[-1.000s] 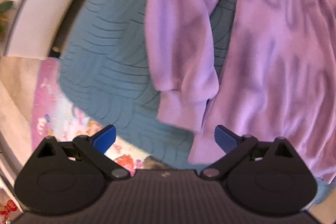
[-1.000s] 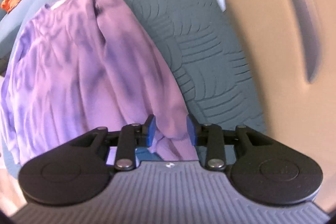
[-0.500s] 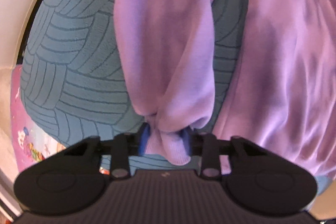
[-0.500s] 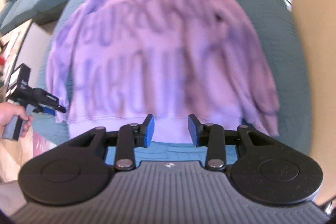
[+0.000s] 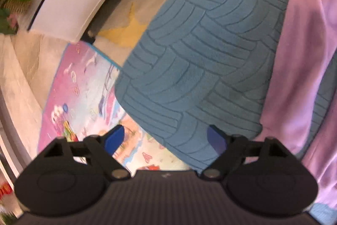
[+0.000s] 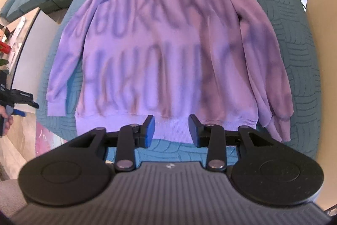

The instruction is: Fold clothes

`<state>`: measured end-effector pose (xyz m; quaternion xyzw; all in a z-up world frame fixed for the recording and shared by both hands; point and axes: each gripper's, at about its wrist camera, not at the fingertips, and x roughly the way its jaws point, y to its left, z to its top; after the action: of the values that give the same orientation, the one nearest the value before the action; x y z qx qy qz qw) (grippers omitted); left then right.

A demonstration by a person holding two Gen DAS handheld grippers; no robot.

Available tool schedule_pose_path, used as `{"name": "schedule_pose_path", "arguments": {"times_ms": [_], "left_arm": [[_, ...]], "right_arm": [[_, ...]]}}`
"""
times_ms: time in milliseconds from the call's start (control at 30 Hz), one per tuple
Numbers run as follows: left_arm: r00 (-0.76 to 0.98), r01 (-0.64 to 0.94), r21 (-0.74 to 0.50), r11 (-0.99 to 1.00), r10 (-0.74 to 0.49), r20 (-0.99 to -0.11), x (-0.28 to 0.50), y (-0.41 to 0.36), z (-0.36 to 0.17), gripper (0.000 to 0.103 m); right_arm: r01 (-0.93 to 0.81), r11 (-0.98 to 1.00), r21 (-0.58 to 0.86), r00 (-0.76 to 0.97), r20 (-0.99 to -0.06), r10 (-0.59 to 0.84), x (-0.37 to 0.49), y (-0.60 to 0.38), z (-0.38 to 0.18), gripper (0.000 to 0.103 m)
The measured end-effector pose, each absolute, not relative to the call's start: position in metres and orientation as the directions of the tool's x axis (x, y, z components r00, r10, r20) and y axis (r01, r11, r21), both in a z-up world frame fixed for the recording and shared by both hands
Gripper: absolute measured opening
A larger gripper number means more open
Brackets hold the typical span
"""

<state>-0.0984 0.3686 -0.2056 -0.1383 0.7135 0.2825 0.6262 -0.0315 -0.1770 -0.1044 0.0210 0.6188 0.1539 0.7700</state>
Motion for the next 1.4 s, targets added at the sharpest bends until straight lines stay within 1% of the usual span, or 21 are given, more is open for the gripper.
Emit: {"name": "schedule_pose_path", "arguments": {"times_ms": [33,67,200,367,433,500,567,667,700,733,767,800,867,933,967,1067,1133,1233,1267,1367,1400], "left_arm": [[-0.155,-0.52,0.217,0.826,0.159,-0.975,-0.096,0.361,-0.202,0.097],[-0.142,-0.487,0.198,0.851,0.147,-0.979,-0.096,0.351,-0.202,0.099],[-0.136,-0.338,0.132,0.932,0.09,-0.987,-0.082,0.313,-0.214,0.099],[-0.137,-0.349,0.094,0.932,0.049,-0.989,-0.077,0.294,-0.218,0.099],[-0.135,-0.336,0.071,0.939,0.026,-0.991,-0.082,0.299,-0.208,0.099],[-0.132,-0.304,0.059,0.951,0.02,-0.991,-0.087,0.306,-0.196,0.099],[-0.131,-0.257,0.069,0.964,0.036,-0.991,-0.089,0.315,-0.185,0.099],[-0.121,-0.228,0.092,0.969,0.066,-0.99,-0.093,0.33,-0.171,0.101],[-0.118,-0.242,0.085,0.966,0.058,-0.991,-0.097,0.337,-0.168,0.101],[-0.115,-0.262,0.074,0.962,0.046,-0.992,-0.099,0.344,-0.164,0.101],[-0.113,-0.282,0.064,0.957,0.033,-0.993,-0.099,0.349,-0.162,0.101],[-0.113,-0.309,0.051,0.95,0.017,-0.993,-0.101,0.353,-0.161,0.101],[-0.119,-0.334,0.034,0.942,-0.006,-0.993,-0.101,0.351,-0.157,0.101],[-0.116,-0.342,0.021,0.94,-0.02,-0.993,-0.098,0.349,-0.16,0.101],[-0.113,-0.339,0.015,0.941,-0.025,-0.993,-0.097,0.344,-0.16,0.101],[-0.114,-0.322,0.008,0.947,-0.03,-0.993,-0.093,0.332,-0.161,0.101],[-0.112,-0.298,0.015,0.955,-0.019,-0.994,-0.087,0.315,-0.158,0.101],[-0.081,-0.274,0.03,0.961,0.008,-0.997,-0.072,0.286,-0.144,0.101],[-0.075,-0.269,0.043,0.962,0.023,-0.997,-0.067,0.277,-0.141,0.101],[-0.073,-0.253,0.113,0.961,0.098,-0.993,-0.049,0.246,-0.129,0.101],[-0.074,-0.246,0.143,0.959,0.128,-0.989,-0.041,0.232,-0.123,0.101]], "right_arm": [[-0.21,0.945,0.252,0.175,-0.941,0.29,-0.031,-0.172,-0.106,0.039],[-0.211,0.932,0.295,0.159,-0.93,0.331,-0.03,-0.166,-0.107,0.041],[-0.256,0.852,0.457,0.071,-0.87,0.488,-0.023,-0.112,-0.122,0.04],[-0.182,0.741,0.646,-0.02,-0.756,0.654,-0.006,-0.014,-0.176,0.039],[-0.154,0.728,0.668,-0.067,-0.742,0.667,0.0,0.036,-0.213,0.04],[-0.188,0.722,0.666,-0.126,-0.745,0.655,0.0,0.075,-0.242,0.04],[-0.344,0.714,0.609,-0.179,-0.789,0.587,-0.01,0.121,-0.265,0.04],[-0.481,0.681,0.552,-0.204,-0.826,0.526,-0.024,0.156,-0.278,0.04],[-0.477,0.673,0.565,-0.236,-0.82,0.521,-0.028,0.163,-0.282,0.035],[-0.472,0.666,0.578,-0.269,-0.813,0.516,-0.032,0.17,-0.286,0.025],[-0.462,0.661,0.591,-0.292,-0.805,0.515,-0.034,0.174,-0.289,0.004],[-0.424,0.661,0.619,-0.297,-0.784,0.545,-0.034,0.17,-0.287,0.004],[-0.28,0.633,0.722,-0.29,-0.692,0.661,-0.037,0.152,-0.276,0.004],[-0.234,0.568,0.789,-0.302,-0.615,0.729,-0.047,0.142,-0.26,0.004],[-0.239,0.553,0.798,-0.315,-0.603,0.733,-0.053,0.14,-0.255,0.004],[-0.313,0.549,0.775,-0.365,-0.632,0.684,-0.087,0.133,-0.241,0.004],[-0.372,0.634,0.678,-0.342,-0.735,0.586,-0.097,0.124,-0.247,0.006],[-0.396,0.711,0.581,-0.267,-0.814,0.516,-0.084,0.094,-0.24,0.008],[-0.404,0.723,0.56,-0.231,-0.828,0.512,-0.07,0.079,-0.228,0.011],[-0.428,0.759,0.49,-0.126,-0.864,0.487,-0.03,0.033,-0.191,0.029],[-0.436,0.775,0.458,-0.086,-0.878,0.471,-0.015,0.016,-0.177,0.032]]}}
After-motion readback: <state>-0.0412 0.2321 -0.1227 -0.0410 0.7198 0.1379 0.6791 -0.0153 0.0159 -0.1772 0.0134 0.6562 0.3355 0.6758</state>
